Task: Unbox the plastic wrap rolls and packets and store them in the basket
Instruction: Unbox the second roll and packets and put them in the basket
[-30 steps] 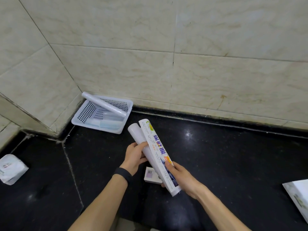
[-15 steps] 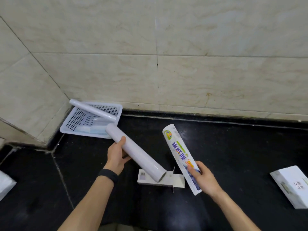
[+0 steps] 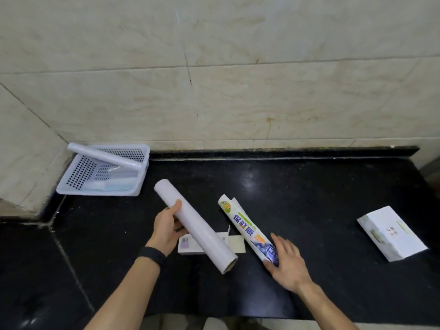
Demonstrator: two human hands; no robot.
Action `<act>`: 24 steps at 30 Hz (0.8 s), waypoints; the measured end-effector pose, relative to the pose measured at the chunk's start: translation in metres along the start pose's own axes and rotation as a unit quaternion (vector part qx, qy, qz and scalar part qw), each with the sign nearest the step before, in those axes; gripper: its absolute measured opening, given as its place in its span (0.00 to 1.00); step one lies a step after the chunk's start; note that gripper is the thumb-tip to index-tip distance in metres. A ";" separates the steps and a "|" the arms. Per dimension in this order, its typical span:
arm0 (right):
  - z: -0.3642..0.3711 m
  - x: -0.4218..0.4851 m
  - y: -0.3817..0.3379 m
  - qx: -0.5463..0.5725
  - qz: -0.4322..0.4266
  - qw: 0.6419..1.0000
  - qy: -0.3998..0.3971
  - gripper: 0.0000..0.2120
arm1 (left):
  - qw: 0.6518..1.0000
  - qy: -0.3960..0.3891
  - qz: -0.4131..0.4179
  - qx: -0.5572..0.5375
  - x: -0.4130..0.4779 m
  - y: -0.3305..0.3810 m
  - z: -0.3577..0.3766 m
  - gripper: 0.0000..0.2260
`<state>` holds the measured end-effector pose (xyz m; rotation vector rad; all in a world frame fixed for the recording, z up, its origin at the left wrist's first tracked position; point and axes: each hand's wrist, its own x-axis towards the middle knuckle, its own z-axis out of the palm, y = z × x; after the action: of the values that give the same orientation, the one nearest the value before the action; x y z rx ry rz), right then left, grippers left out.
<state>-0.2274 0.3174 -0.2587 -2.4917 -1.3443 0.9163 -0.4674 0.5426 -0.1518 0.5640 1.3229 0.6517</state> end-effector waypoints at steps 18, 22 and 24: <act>-0.012 0.021 -0.226 0.246 -0.136 0.939 -0.199 0.28 | 0.998 -0.002 0.018 -0.066 -0.006 0.024 -0.077 0.19; 0.002 0.040 -0.283 0.195 -0.162 0.940 -0.229 0.29 | 0.994 -0.003 0.043 -0.105 0.018 0.065 -0.116 0.19; 0.006 0.051 -0.312 0.199 -0.159 0.939 -0.229 0.27 | 0.990 -0.005 0.058 -0.130 0.034 0.090 -0.137 0.18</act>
<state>-0.4290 0.5387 -0.1567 -1.7584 -1.4426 1.5639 -0.6088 0.6311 -0.1341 0.4331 1.1796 0.9005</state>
